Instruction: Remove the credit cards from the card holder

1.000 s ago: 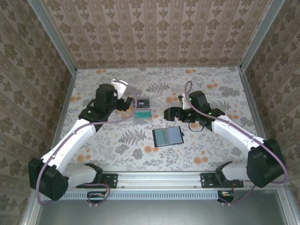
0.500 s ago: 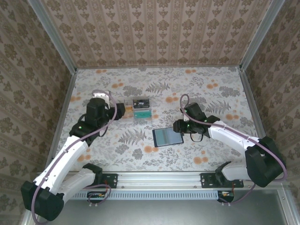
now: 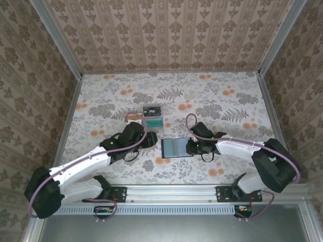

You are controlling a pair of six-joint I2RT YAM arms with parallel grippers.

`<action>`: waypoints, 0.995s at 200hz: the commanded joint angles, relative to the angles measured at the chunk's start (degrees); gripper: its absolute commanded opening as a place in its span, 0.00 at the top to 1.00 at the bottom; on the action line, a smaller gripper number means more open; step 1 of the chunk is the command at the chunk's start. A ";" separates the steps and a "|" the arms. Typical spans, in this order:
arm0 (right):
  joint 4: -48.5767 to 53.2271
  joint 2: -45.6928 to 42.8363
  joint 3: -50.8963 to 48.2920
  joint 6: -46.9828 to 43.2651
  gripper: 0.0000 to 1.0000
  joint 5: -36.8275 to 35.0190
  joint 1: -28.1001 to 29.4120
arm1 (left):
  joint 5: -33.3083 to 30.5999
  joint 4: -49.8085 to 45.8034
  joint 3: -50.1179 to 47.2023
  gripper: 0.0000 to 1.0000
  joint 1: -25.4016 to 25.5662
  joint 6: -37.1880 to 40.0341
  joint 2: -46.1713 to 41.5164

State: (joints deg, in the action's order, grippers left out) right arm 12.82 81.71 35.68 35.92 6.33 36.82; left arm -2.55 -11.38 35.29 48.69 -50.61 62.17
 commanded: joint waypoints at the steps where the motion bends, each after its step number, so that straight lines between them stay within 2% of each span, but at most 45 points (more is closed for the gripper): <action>1: 0.81 0.14 -1.93 3.40 0.79 -2.50 1.97 | 4.18 5.80 -0.82 0.45 1.10 -3.48 3.03; 27: 1.74 -0.32 -2.04 4.32 0.82 -3.41 2.11 | 8.95 11.03 -0.76 0.47 1.95 -5.16 8.68; 78: 2.37 -1.17 -2.00 5.21 0.82 -3.67 2.27 | 12.29 17.19 -0.92 0.53 3.34 -9.04 17.70; 147: 2.08 -0.76 -1.94 5.28 0.82 -3.24 2.33 | 14.86 21.53 -1.80 0.54 3.30 -10.24 22.57; 199: 2.12 -0.59 -2.02 5.21 0.82 -3.22 2.38 | 13.67 17.91 -1.17 0.55 3.34 -10.43 23.42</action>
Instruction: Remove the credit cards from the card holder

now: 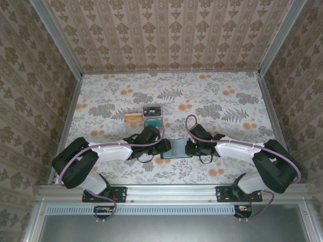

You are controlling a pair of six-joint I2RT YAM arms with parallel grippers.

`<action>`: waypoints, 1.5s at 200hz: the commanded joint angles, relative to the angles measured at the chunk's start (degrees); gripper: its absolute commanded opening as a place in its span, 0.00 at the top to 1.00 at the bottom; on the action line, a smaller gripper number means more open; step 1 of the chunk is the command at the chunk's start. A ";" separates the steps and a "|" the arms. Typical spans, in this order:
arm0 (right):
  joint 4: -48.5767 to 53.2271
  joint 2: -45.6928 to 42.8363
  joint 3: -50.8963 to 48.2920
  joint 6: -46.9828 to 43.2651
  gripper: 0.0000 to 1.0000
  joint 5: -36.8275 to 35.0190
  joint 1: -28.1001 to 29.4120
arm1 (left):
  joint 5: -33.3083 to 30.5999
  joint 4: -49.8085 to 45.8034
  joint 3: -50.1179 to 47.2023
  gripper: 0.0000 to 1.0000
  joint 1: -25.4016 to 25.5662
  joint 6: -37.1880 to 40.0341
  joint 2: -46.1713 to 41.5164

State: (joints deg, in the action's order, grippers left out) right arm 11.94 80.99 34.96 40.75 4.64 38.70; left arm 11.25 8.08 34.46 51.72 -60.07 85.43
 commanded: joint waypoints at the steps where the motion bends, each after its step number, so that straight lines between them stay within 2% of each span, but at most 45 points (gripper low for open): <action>1: 3.00 0.13 -1.25 0.34 0.82 -1.51 0.46 | -0.15 -1.56 -0.39 0.55 0.31 -0.94 0.13; 110: 2.99 0.57 -1.28 0.29 0.82 -1.22 0.50 | 2.09 -0.10 0.78 0.55 0.27 -0.57 3.84; 156: 2.82 0.86 -1.30 0.38 0.82 -1.08 0.51 | 6.51 6.12 1.80 0.42 0.37 1.30 5.10; 200: 2.99 0.84 -1.12 0.47 0.82 -1.13 0.59 | 9.57 7.75 4.66 0.40 0.90 2.61 7.47; 237: 3.38 0.14 -1.47 0.47 0.82 -1.60 0.53 | 9.20 4.34 7.41 0.37 1.29 4.33 7.38; 274: 3.78 -0.35 -1.38 0.78 0.77 -1.94 0.50 | 8.67 3.43 7.29 0.31 1.32 4.60 6.69; 300: 4.05 -0.91 -1.39 0.89 0.74 -2.39 0.34 | 8.63 2.93 7.59 0.32 1.45 5.31 5.78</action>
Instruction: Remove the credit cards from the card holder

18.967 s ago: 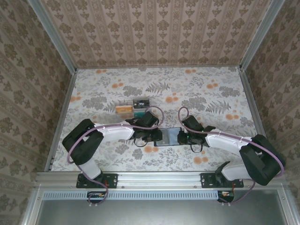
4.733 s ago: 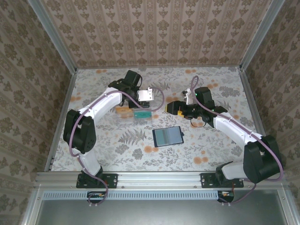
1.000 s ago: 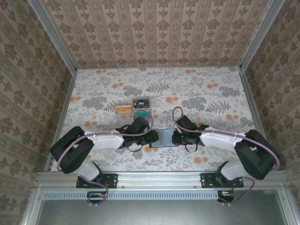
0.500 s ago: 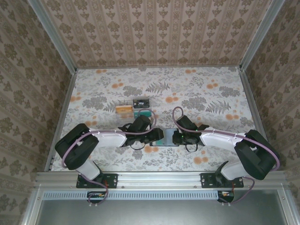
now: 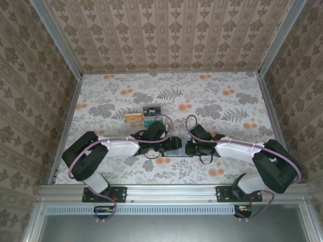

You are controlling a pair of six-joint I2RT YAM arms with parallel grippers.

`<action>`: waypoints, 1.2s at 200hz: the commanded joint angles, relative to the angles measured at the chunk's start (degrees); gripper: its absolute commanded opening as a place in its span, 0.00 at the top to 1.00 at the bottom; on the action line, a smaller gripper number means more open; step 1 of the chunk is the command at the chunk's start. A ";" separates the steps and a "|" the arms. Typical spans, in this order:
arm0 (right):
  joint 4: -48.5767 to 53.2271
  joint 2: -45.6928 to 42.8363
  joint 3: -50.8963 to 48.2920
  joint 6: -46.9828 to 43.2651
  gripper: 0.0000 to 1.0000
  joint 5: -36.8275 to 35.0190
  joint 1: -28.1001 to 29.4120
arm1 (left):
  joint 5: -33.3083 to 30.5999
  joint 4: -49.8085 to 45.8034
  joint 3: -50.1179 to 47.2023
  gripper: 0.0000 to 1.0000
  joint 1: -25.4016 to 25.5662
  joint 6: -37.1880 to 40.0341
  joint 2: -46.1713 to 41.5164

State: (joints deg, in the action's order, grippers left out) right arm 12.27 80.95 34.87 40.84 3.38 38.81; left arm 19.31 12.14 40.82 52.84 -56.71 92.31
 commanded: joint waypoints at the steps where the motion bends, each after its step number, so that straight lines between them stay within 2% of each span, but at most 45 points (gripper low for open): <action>1: 3.77 -0.87 -1.30 0.81 0.74 -1.11 0.22 | 0.65 -1.10 1.26 0.32 0.33 1.95 -1.10; 18: 4.37 -0.88 -1.28 1.10 0.73 -2.07 0.13 | 1.71 -0.79 2.67 0.33 0.55 2.63 -1.22; 86: 10.42 -16.32 -4.64 3.54 0.68 -9.35 -2.01 | 5.72 -1.46 11.14 0.36 1.99 4.08 5.03; 114: 10.72 -20.21 -6.28 3.18 0.67 -7.25 -3.53 | 6.56 0.09 11.11 0.37 1.98 3.36 6.58; 142: 8.51 -21.02 -6.33 2.74 0.67 -3.48 -3.81 | 3.51 0.17 7.22 0.38 0.36 2.66 2.02; 166: 5.84 -20.45 -5.67 2.47 0.67 -0.84 -3.80 | 0.89 -5.01 5.05 0.41 -0.78 4.40 -3.30; 197: 0.67 -16.94 -3.26 1.88 0.68 5.42 -3.58 | -3.90 -10.54 0.14 0.57 -2.65 5.12 -10.31; 208: -0.53 -14.69 -1.97 1.94 0.71 7.24 -3.39 | -4.88 -12.02 -1.47 0.65 -3.32 5.12 -11.92; 220: -2.64 -11.97 -0.84 2.24 0.76 9.70 -3.29 | -5.50 -13.28 -2.83 0.79 -4.20 5.12 -13.00; 240: -6.28 -7.75 0.27 3.93 0.81 13.39 -3.21 | -5.51 -13.81 -4.03 0.96 -4.98 5.61 -13.15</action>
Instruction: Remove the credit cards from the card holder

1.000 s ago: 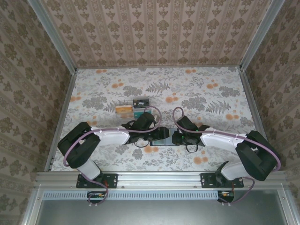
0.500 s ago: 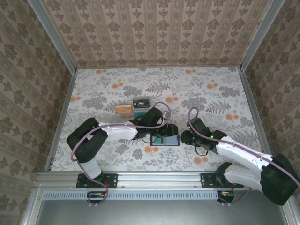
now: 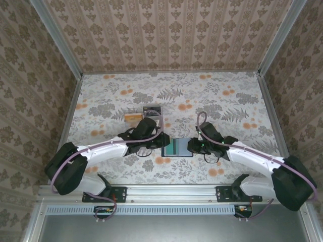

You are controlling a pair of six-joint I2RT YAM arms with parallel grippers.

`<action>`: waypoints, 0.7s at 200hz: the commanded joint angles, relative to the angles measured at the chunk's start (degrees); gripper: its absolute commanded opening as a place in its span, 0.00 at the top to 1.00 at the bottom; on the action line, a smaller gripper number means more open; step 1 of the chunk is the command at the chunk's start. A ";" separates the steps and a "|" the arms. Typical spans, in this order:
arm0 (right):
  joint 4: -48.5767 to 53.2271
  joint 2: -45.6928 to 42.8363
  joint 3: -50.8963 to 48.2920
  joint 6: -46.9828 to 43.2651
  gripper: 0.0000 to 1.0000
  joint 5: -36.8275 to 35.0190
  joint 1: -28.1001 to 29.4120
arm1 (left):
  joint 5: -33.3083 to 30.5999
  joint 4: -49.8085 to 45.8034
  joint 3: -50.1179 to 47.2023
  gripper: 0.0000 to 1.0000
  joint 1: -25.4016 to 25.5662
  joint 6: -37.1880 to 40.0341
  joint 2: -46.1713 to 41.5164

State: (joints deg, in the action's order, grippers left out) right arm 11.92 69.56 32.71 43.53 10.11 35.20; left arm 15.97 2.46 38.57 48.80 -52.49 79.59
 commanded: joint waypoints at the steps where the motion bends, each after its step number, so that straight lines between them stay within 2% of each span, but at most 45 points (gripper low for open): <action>1: -6.07 3.82 2.48 1.36 0.81 6.80 0.39 | -2.17 -4.13 -1.80 0.97 -1.00 1.45 -0.37; 7: -7.17 5.04 2.66 1.89 0.81 7.69 0.40 | -2.17 -4.08 -1.92 1.00 -1.07 1.66 -0.08; 67: -10.91 15.31 5.51 5.35 0.85 11.76 0.22 | -0.57 0.83 -2.35 1.00 -1.59 2.39 5.54; 140: -13.24 19.67 5.79 6.35 0.82 13.70 -0.29 | 0.65 2.52 -1.48 1.00 -1.60 1.65 9.90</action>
State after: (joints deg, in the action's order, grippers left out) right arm 0.49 88.14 36.93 48.66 21.87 35.11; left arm 15.88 3.51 36.86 47.48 -51.35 89.03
